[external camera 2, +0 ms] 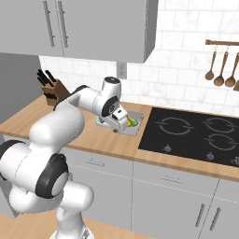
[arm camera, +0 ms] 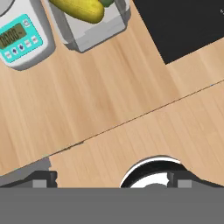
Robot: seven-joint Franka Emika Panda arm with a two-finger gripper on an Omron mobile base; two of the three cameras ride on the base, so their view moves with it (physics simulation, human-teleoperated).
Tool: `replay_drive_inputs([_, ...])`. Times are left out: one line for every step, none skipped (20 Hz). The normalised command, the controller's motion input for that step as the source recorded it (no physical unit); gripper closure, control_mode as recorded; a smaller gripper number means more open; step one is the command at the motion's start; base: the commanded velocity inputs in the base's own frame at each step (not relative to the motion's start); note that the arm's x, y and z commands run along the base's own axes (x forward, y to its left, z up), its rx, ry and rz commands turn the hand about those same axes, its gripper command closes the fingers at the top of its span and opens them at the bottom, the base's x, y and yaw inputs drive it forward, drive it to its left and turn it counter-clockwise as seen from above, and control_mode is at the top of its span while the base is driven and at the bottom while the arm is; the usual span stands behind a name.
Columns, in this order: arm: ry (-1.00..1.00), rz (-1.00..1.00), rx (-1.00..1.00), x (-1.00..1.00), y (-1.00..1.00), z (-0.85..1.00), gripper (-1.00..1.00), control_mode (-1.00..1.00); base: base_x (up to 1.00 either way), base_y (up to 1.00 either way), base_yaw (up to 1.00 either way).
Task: Take the meat container that has the fish and place it on the second highest rack of the freezer. Then take the vegetable container that has the corn and cucumber and place it on the highest rack of the freezer.
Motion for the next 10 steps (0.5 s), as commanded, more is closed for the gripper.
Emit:
replay_drive_inputs([0.01, -0.15, 0.0, 0.38, -0.04, -0.29, -1.0, -1.0, 0.0, 0.0, 0.0])
replay_drive_inputs([0.01, -0.17, 0.0, 0.34, -0.06, -0.27, -1.0, -1.0, 0.0, 0.0, 0.0])
replay_drive_inputs([0.01, -0.19, 0.01, 0.31, -0.06, -0.25, -1.0, -1.0, 0.0, 0.0, 0.0])
replay_drive_inputs([0.02, -0.2, 0.02, 0.31, -0.06, -0.22, -1.0, -1.0, 0.0, 0.0, 0.0])
replay_drive_inputs([0.02, -0.22, 0.03, 0.29, -0.09, -0.19, -1.0, -1.0, 0.0, 0.0, 0.0])
replay_drive_inputs([0.01, -0.22, 0.04, 0.27, -0.12, -0.15, -1.0, -1.0, 0.0, 0.0, 0.0])
replay_drive_inputs([0.02, -0.22, 0.05, 0.29, -0.14, -0.13, -1.0, -1.0, 0.0, 0.0, 0.0])
replay_drive_inputs([0.01, -0.22, 0.05, 0.29, -0.15, -0.11, -1.0, -1.0, 0.0, 0.0, 0.0])
replay_drive_inputs([0.01, -0.21, 0.07, 0.29, -0.16, -0.1, -1.0, -1.0, 0.0, 0.0, 0.0])
replay_drive_inputs([0.02, -0.21, 0.08, 0.29, -0.16, -0.1, -1.0, -1.0, 0.0, 0.0, 0.0])
